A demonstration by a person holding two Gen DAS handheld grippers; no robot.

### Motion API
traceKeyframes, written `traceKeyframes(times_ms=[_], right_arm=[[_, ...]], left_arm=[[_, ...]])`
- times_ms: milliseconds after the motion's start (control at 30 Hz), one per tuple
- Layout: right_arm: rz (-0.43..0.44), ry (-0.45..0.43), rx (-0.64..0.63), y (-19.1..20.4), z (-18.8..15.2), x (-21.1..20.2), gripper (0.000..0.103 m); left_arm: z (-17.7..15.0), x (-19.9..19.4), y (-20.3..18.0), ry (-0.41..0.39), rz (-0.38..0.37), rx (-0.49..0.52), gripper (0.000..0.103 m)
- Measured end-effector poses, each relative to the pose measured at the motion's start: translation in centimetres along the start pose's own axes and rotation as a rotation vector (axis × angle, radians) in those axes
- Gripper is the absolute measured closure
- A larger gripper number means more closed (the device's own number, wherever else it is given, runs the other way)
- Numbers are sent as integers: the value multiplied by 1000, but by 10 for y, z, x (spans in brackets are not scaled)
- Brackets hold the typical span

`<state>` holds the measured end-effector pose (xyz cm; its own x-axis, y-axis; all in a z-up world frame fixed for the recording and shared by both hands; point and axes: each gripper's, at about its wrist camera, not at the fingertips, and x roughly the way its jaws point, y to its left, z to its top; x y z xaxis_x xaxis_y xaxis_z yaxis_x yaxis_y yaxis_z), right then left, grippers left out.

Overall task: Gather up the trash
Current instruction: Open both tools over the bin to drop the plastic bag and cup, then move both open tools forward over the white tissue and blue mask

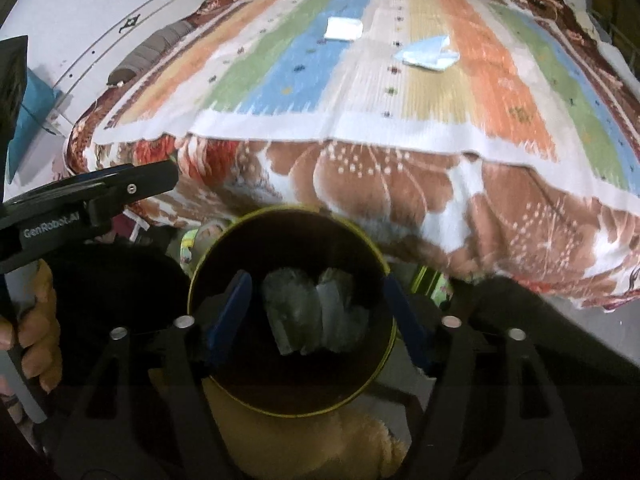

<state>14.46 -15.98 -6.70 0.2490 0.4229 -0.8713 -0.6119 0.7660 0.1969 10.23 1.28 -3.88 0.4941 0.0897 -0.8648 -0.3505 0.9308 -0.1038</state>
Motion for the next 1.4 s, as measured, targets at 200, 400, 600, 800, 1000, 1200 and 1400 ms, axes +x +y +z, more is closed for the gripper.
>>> traceKeyframes(times_ms=[200,400,600,800,1000,1200,1400], right_arm=[[-2,-21,-18,-6,25,-8,27],[-33,-18,-4,-17,49,-5,21],[-30,-50,9,-27,78,-6,9],[-41,-70,0,-32,103,-1,9],[-90,-94,-27,-36,123,5,9],[-109,-114,-17,-47,145,16,9],[-130,-121,-3,-61,166,28,10]], left_arm=[[25,-5,2,-37,-3,9,23],[54,-3,-2,-58,-29,45,12],[87,11,-2,-67,-24,48,6],[109,22,1,-73,-37,31,6],[132,40,5,-95,-41,27,6],[152,64,12,-76,-120,-7,6],[171,77,20,-125,-137,8,6]])
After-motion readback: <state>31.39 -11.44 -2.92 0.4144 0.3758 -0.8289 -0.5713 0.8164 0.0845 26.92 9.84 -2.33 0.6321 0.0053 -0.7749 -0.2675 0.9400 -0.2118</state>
